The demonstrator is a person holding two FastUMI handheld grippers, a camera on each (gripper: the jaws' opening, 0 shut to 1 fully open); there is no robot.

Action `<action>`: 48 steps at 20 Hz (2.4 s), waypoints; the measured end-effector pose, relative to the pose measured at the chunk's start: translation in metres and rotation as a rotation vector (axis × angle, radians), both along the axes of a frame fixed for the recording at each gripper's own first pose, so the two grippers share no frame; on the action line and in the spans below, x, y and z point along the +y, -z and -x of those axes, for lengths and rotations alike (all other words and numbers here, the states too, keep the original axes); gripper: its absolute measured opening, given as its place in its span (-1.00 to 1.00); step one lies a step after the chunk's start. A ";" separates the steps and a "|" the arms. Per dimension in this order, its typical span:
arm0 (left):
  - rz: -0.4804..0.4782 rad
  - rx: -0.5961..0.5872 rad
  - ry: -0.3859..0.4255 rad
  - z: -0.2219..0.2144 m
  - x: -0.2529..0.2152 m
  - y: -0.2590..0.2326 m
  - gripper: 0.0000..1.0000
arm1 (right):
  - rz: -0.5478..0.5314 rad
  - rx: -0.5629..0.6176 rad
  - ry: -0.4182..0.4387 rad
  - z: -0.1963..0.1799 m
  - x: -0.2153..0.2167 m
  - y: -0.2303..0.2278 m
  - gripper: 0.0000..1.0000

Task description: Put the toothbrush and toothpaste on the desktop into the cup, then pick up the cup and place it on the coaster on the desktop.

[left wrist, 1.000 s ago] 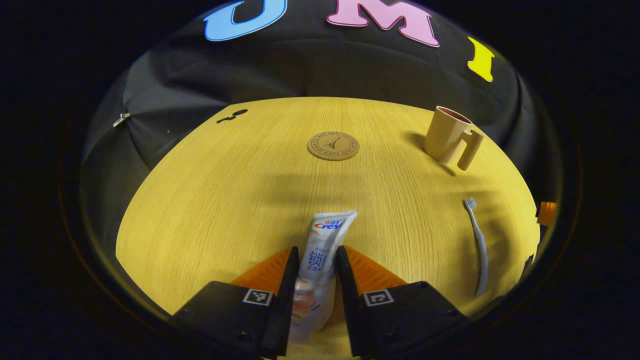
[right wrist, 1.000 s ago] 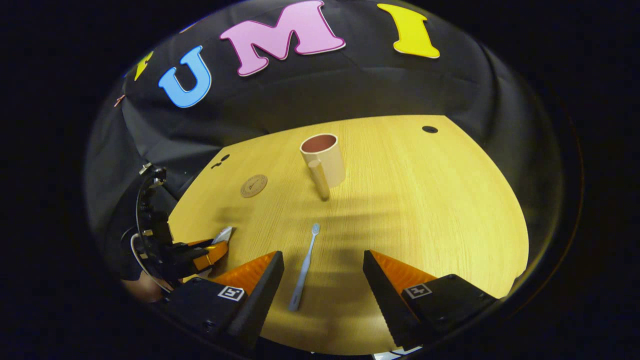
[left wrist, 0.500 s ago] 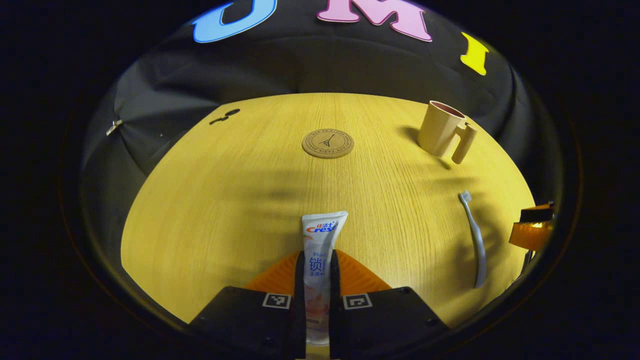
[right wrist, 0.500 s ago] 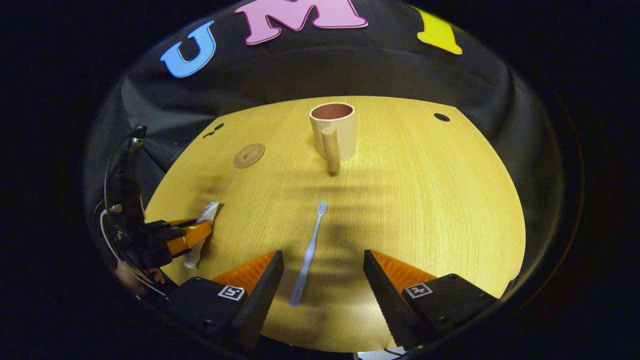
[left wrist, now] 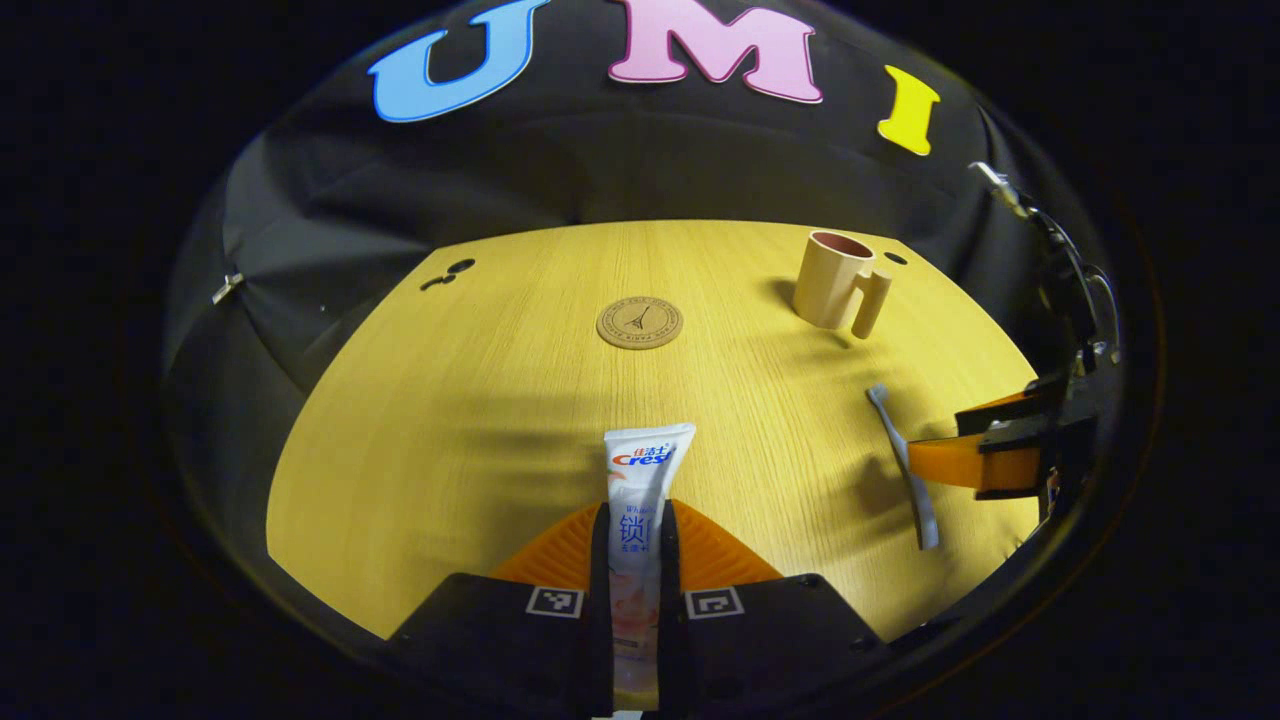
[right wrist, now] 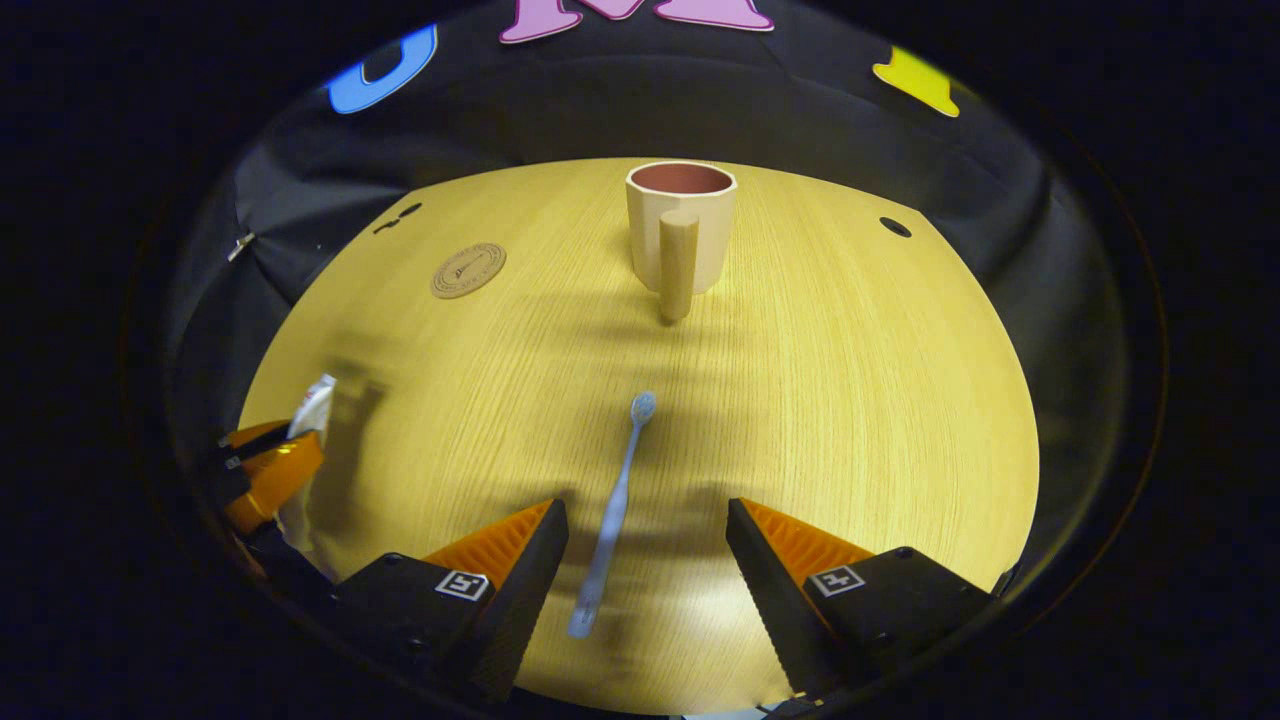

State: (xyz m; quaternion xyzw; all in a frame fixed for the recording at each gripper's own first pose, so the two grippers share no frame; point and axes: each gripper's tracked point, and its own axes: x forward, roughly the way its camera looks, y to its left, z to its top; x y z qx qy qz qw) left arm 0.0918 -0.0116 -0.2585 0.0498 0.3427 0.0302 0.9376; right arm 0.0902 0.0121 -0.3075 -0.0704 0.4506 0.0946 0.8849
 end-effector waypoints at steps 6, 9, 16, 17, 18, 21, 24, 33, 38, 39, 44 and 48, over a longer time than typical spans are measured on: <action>-0.014 0.015 0.043 0.008 -0.008 -0.003 -0.55 | 0.021 0.023 0.003 -0.002 0.003 0.016 0.97; -0.010 0.044 0.042 0.010 -0.010 0.000 -0.55 | 0.023 0.014 0.016 -0.002 0.003 0.020 0.94; -0.031 0.051 0.063 0.008 -0.019 0.000 -0.55 | 0.037 0.062 0.030 -0.001 0.005 0.022 0.12; -0.033 0.058 0.063 0.009 -0.020 0.003 -0.55 | 0.045 0.069 0.000 -0.001 0.008 0.023 0.08; -0.034 0.062 0.062 0.009 -0.021 0.004 -0.55 | 0.051 0.067 -0.019 -0.001 0.012 0.022 -0.37; -0.031 0.063 0.053 0.010 -0.024 0.003 -0.55 | 0.056 0.064 -0.029 0.002 0.017 0.022 -0.64; -0.029 0.060 0.037 0.010 -0.027 0.004 -0.55 | 0.017 0.105 -0.103 0.007 0.026 0.026 -0.83; -0.064 -0.055 0.039 -0.019 -0.056 -0.030 -0.55 | -0.037 0.077 -0.189 0.001 -0.004 0.003 -0.84; 0.030 -0.217 0.083 -0.060 -0.098 -0.084 -0.47 | -0.082 -0.012 -0.148 -0.015 -0.027 -0.035 -0.84; 0.046 -0.251 0.100 -0.066 -0.108 -0.097 -0.55 | -0.068 -0.035 -0.143 -0.019 -0.036 -0.040 -0.84; 0.061 -0.373 0.162 -0.112 -0.141 -0.149 -0.55 | -0.106 -0.081 -0.072 -0.026 -0.063 -0.066 -0.85; 0.093 -0.476 0.227 -0.164 -0.173 -0.189 -0.55 | -0.159 -0.114 -0.032 -0.031 -0.076 -0.082 -0.84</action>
